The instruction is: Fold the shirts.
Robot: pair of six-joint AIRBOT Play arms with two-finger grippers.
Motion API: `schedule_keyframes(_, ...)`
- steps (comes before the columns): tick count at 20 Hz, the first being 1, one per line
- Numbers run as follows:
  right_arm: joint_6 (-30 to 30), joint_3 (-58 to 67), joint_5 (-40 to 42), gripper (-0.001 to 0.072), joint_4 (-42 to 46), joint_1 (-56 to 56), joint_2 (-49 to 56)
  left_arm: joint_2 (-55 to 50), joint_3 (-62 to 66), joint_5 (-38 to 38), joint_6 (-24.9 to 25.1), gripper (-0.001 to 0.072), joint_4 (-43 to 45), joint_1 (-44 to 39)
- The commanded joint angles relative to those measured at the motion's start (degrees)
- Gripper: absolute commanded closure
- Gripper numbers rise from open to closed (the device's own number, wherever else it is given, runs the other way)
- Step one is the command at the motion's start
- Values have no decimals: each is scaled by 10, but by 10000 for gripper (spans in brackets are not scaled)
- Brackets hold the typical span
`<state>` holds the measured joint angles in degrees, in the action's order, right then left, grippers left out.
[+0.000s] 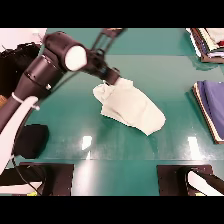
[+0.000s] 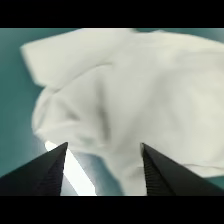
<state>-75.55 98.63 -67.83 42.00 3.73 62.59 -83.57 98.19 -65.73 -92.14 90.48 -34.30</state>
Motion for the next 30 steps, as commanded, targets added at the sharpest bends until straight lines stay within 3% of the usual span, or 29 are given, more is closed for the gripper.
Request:
schedule_keyframes(1,0,1,-12,694,1,0,0,-4,-96,59,-24,166,-83,143)
schedule_keyframes(4,0,0,-14,695,1,0,0,-27,-193,126,2,166,-235,228)
schedule_keyframes(7,0,0,-14,695,1,0,0,-86,-214,123,57,166,-322,242)
schedule_keyframes(17,0,0,-18,695,1,0,0,-152,-213,209,71,168,-375,183)
schedule_keyframes(18,0,0,-28,695,6,0,0,-152,-213,212,71,311,-376,181)
schedule_keyframes(19,-1,-2,-40,695,22,0,0,-152,-209,210,71,540,-375,181)
schedule_keyframes(20,-2,-12,-55,695,40,0,-2,-152,-202,206,71,676,-376,185)
schedule_keyframes(23,-46,-101,-91,695,120,0,-20,-152,-144,141,71,683,-361,215)
schedule_keyframes(27,-85,-311,-86,682,210,0,-50,-152,-31,41,74,682,-307,252)
schedule_keyframes(28,-91,-365,-78,547,207,0,-49,-152,-11,29,80,682,-296,252)
schedule_keyframes(29,-91,-422,-66,341,198,0,-43,-152,4,21,87,682,-291,252)
schedule_keyframes(30,-91,-472,-53,270,172,0,-28,-152,11,19,86,682,-292,252)
